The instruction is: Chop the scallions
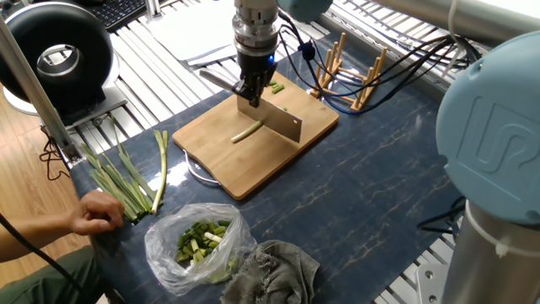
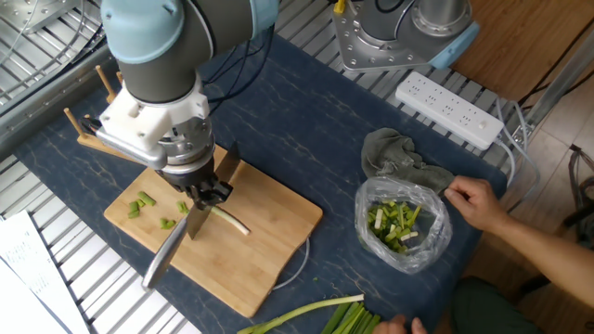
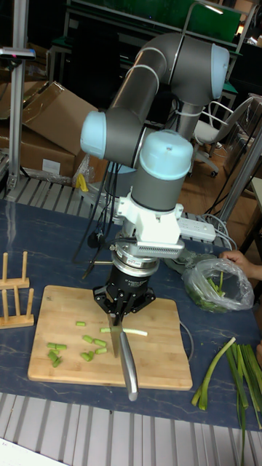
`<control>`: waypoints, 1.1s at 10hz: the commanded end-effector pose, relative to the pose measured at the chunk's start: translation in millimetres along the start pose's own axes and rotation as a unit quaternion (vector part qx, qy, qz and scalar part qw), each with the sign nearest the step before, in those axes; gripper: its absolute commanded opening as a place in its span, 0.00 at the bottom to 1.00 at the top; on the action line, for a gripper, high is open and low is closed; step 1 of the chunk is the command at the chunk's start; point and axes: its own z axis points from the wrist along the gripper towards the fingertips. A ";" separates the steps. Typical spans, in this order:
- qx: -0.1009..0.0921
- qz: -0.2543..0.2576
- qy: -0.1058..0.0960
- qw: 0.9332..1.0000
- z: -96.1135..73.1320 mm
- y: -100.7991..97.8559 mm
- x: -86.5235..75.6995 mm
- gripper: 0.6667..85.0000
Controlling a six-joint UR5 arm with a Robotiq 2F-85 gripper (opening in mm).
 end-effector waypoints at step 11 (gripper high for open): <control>-0.018 0.023 0.021 0.999 -26.6 27.7 15.4 0.01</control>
